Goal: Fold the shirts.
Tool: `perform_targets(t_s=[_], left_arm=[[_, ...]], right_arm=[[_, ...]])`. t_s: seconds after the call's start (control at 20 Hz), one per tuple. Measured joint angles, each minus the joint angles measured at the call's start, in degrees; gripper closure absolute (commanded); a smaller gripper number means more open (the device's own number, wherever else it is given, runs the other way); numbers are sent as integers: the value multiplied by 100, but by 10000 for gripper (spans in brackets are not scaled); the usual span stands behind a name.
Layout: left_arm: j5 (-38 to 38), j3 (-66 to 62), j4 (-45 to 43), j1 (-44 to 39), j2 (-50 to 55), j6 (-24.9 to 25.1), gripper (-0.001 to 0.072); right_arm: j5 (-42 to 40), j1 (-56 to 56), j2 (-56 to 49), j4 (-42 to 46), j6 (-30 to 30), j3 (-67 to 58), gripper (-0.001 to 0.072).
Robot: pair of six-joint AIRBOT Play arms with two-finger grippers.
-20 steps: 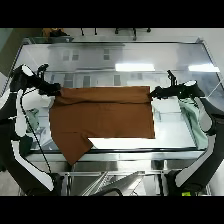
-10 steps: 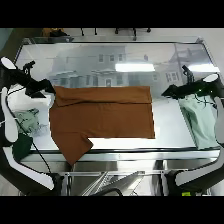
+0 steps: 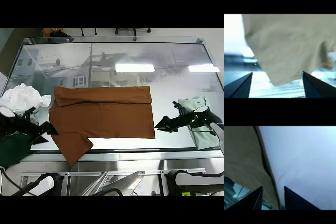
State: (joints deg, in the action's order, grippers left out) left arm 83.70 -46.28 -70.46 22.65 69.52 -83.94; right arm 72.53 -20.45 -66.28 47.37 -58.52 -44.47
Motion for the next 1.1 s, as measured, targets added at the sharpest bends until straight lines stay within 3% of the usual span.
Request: perform_targets(t_s=[0.3, 0.55, 0.6, 0.7, 0.75, 0.8, 0.9, 0.95, 1.1], left_arm=[[-907, 1480, 380, 317, -857, 133, 42], [-1405, 1864, 1163, 358, -566, 540, 44], [-1451, 1886, 1451, 361, -433, 691, 121], [-1637, 1921, 1856, 365, -181, 1021, 429], [-1722, 1932, 2002, 365, -74, 1174, 618], [-1818, 1937, 2188, 365, 15, 1318, 689], [-1672, 1906, 2540, 365, 94, 1561, 691], [-1574, 1856, 2634, 365, 74, 1615, 691], [-1228, 1663, 2697, 365, -321, 1574, 692]], right_arm=[[-459, 636, 44, -503, 339, 485, 388], [-717, 883, 44, -848, 551, 551, 388], [-732, 901, 44, -866, 570, 555, 389], [-763, 920, 44, -901, 592, 560, 389], [-765, 925, 44, -931, 597, 560, 390], [-769, 929, 44, -938, 614, 560, 408], [-822, 920, 52, -898, 632, 562, 653], [-828, 898, 63, -890, 632, 564, 691], [-570, 739, 190, -763, 627, 566, 692]])
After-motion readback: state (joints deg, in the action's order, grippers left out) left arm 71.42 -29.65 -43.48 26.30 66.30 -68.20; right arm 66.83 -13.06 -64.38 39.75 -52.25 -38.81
